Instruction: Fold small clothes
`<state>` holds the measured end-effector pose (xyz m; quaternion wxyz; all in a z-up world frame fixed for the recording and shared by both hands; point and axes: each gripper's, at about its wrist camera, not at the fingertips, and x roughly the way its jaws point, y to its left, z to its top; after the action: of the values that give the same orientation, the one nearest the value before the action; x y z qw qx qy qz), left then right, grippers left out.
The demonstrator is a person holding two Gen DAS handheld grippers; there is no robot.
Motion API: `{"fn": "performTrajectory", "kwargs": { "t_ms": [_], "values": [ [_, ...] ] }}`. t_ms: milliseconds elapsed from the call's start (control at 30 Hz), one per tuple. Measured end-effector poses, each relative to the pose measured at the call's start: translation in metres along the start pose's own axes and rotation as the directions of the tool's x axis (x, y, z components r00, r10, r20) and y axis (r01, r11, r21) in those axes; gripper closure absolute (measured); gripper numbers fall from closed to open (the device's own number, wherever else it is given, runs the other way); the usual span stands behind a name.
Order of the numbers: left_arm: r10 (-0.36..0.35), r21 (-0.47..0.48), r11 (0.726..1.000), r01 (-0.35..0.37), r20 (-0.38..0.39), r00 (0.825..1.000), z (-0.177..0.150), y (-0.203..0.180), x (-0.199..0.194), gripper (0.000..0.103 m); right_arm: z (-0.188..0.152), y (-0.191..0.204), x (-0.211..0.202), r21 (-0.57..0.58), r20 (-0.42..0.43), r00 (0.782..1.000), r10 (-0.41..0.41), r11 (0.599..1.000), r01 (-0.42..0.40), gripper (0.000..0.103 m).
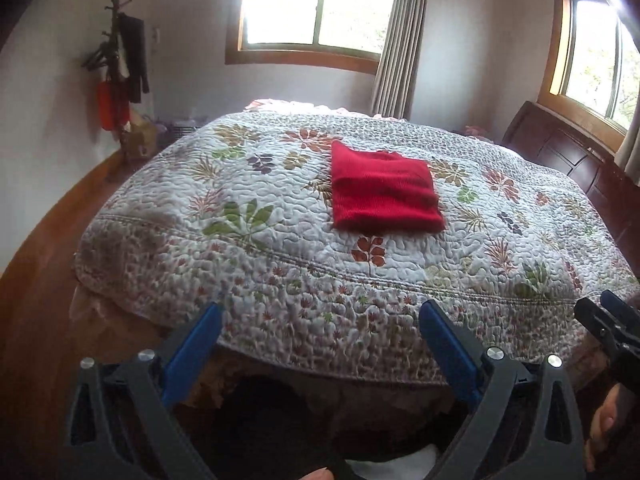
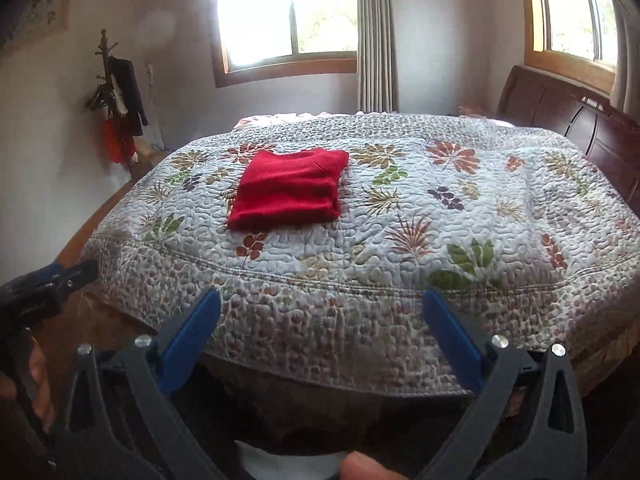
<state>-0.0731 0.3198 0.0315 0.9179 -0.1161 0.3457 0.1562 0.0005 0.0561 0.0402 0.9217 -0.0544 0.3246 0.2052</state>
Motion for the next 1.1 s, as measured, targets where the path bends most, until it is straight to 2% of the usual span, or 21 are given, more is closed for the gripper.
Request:
{"fn": "performTrajectory", "kwargs": {
  "t_ms": [67,200,467,733,1100],
  "values": [
    [-0.025,-0.013,1.0,0.026,0.012,1.0,-0.009,0.002,-0.019,0.004,-0.007,0.004,-0.019,0.013,0.002,1.0,-0.022,1.0,0.022,0.003],
    [-0.032,-0.001,0.999,0.032,0.029,0.999,-0.026,-0.003,-0.045,0.004,-0.018,0.01,-0.047,0.025,0.015,0.998,-0.063,0.998,0.062,0.003],
    [-0.023,0.04,0.999,0.022,0.03,0.999,-0.048,-0.01,-0.061,0.004,-0.026,0.017,-0.068,0.048,0.028,0.996,-0.082,0.996,0.081,0.003],
    [0.002,0.046,0.999,-0.004,0.04,0.999,-0.04,-0.01,-0.06,0.004,-0.017,0.021,-0.063,0.034,0.03,0.996,-0.082,0.996,0.081,0.003],
    [0.004,0.059,0.998,-0.005,0.014,1.0,-0.031,-0.016,-0.043,0.004,-0.012,0.023,-0.044,0.019,0.01,0.996,-0.092,0.996,0.091,0.003]
  ]
}}
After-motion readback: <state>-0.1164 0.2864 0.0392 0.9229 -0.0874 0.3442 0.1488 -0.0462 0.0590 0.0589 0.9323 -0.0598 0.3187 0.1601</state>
